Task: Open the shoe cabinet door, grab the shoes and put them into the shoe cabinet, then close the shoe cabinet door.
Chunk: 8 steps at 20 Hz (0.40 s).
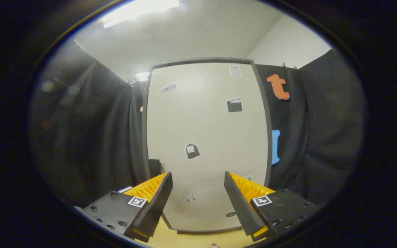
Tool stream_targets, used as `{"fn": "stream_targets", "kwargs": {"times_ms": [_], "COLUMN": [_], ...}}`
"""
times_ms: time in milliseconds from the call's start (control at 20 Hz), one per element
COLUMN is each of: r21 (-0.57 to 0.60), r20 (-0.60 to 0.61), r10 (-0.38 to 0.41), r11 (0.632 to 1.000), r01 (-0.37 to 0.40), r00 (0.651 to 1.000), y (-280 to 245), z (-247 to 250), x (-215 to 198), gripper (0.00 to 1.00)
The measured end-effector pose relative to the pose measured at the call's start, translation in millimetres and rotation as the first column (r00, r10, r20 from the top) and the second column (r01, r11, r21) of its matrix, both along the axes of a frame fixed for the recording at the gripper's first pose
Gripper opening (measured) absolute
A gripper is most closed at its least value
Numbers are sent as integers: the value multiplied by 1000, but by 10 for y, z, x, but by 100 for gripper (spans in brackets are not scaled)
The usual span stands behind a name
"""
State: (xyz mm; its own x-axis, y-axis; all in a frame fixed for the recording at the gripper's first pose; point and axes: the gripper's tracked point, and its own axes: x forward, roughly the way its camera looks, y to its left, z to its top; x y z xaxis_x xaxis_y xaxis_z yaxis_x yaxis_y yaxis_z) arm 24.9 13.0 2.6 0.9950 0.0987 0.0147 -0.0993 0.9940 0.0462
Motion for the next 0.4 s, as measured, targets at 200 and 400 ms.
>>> {"fn": "stream_targets", "kwargs": {"times_ms": [200, 400], "r21": [-1, -7], "r20": [-24, -26], "r10": [25, 49], "r11": [1000, 999], "r01": [-25, -49], "r00": [999, 998], "y": [-113, -118], "z": [-7, 3], "x": [-268, -386], "gripper": [95, 95]}}
